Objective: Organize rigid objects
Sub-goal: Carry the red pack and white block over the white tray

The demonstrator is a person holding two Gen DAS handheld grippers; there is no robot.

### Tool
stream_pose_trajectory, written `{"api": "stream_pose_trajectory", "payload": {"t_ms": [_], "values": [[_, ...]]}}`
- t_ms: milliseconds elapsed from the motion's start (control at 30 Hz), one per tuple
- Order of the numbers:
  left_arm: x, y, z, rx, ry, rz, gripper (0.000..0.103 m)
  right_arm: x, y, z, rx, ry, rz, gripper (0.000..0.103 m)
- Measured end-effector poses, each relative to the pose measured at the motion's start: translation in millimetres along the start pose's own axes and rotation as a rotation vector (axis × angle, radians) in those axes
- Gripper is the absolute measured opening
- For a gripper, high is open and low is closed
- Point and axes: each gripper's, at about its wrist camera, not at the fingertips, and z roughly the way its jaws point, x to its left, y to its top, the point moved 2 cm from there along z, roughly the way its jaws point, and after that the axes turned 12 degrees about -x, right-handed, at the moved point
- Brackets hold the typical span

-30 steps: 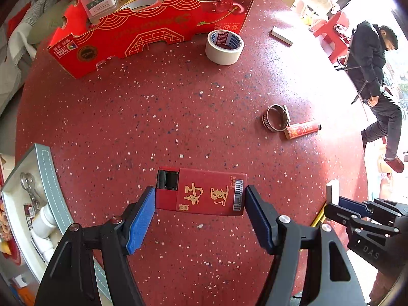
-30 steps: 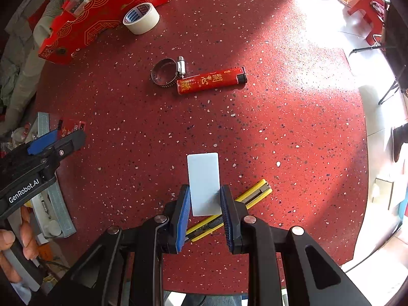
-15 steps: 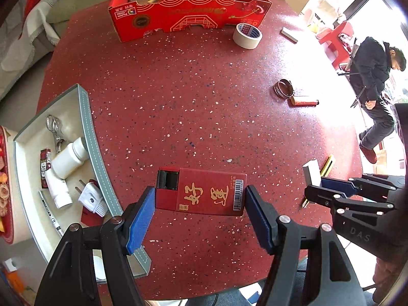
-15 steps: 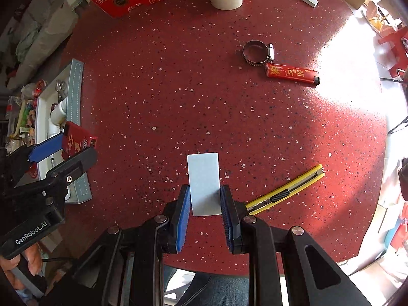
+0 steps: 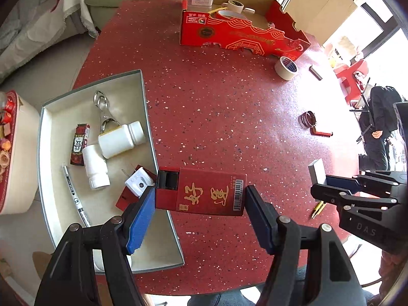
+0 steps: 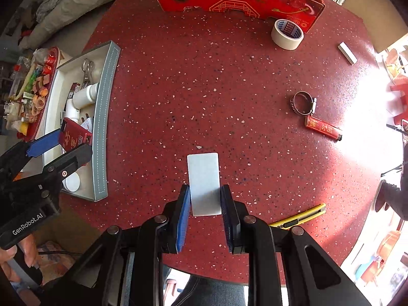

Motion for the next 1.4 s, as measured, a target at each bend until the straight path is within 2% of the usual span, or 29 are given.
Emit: {"api": "stream_pose_trajectory", "payload": {"t_ms": [300, 600, 733, 933, 1400], "values": [[71.5, -14.3, -20.9, -0.036, 0.131, -0.171, 0.073, 77.2, 31.5, 5.4, -0.011, 0.075, -0.183, 0.025], [131.7, -45.5, -28.3, -0.009, 0.256, -0.304, 0.073, 167.8, 44.5, 17.8, -0.006, 0.189, -0.355, 0.025], [147.2, -54.5, -28.1, 0.004, 0.276, -0.358, 0.073, 197.2, 43.4, 22.2, -0.003, 0.218, -0.402, 0.025], [154.8, -57.1, -25.8, 0.005, 0.285, -0.375, 0.073, 214.5, 38.2, 31.4, 0.024, 0.235, -0.413, 0.025], [159.6, -54.3, -18.4, 0.011, 0.281, -0.366, 0.073, 216.6, 34.6, 39.2, 0.048, 0.216, -0.388, 0.025]]}}
